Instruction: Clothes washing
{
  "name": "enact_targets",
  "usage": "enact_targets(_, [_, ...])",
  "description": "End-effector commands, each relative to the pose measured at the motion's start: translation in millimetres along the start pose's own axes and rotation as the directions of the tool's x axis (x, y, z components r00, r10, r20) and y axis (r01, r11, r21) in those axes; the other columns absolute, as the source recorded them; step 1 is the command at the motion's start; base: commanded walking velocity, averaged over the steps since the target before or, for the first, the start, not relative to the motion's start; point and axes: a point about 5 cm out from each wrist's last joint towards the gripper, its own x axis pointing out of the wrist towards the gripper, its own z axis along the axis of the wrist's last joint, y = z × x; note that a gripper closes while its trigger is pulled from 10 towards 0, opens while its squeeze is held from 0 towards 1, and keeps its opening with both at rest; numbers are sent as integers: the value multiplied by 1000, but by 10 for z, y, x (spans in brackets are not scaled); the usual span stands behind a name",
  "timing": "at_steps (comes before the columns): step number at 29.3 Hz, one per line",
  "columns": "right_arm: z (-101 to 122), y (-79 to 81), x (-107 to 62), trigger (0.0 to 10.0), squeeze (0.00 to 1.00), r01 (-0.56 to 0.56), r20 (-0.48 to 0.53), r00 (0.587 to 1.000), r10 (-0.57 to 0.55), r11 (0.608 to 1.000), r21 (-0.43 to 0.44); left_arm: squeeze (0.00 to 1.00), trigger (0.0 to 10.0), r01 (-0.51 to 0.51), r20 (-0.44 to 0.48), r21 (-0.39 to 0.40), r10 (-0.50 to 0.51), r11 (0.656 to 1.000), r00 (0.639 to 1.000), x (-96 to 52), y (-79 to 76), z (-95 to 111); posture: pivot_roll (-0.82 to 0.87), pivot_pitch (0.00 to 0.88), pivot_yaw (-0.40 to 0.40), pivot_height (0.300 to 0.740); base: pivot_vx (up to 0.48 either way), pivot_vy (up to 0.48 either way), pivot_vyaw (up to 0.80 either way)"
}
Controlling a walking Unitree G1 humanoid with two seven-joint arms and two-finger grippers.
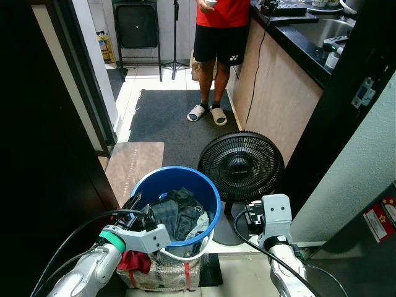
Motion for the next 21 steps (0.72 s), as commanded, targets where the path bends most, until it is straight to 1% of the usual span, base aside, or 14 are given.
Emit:
enact_targets(1, [-39, 38, -27, 10000, 0, -11, -23, 1000, 11, 1000, 3, 0, 10000, 37, -64, -39, -40, 999, 997, -66, -74, -91, -14, 31, 64, 740, 0, 0, 0])
enact_targets(2, [-37, 45, -29, 10000, 0, -13, -22, 1000, 13, 1000, 4, 0, 10000, 36, -115, -87, -46, 996, 992, -89, -107, -134, -16, 33, 65, 740, 0, 0, 0])
enact_targets(3, [-37, 45, -29, 10000, 0, -13, -22, 1000, 13, 1000, 4, 0, 10000, 36, -115, -87, -46, 996, 992, -89, -107, -134, -16, 33, 65, 740, 0, 0, 0])
enact_targets(4, [-35, 51, -33, 10000, 0, -14, -23, 1000, 14, 1000, 4, 0, 10000, 66, -174, -207, -103, 976, 979, -102, -172, -193, -17, 34, 67, 740, 0, 0, 0])
enact_targets(6, [-35, 51, -33, 10000, 0, -14, -23, 1000, 14, 1000, 4, 0, 10000, 66, -174, -207, -103, 976, 979, -102, -172, -193, -17, 34, 67, 740, 0, 0, 0])
enact_targets(7, [-34, 52, -34, 10000, 0, -14, -23, 1000, 14, 1000, 5, 0, 10000, 91, -180, -267, -142, 960, 973, -98, -202, -206, -17, 35, 67, 740, 0, 0, 0])
enact_targets(8, [-34, 51, -35, 10000, 0, -13, -22, 1000, 14, 1000, 5, 0, 10000, 104, -176, -293, -161, 951, 971, -90, -211, -205, -17, 35, 68, 740, 0, 0, 0])
enact_targets(10, [-34, 51, -37, 10000, 0, -13, -23, 1000, 13, 1000, 5, 0, 10000, 110, -172, -304, -168, 946, 971, -85, -216, -202, -15, 35, 68, 740, 0, 0, 0])
enact_targets(21, [-31, 55, -41, 10000, 0, -15, -22, 1000, 16, 1000, 5, 0, 10000, 107, -162, -299, -161, 948, 974, -84, -205, -186, -13, 43, 68, 740, 0, 0, 0])
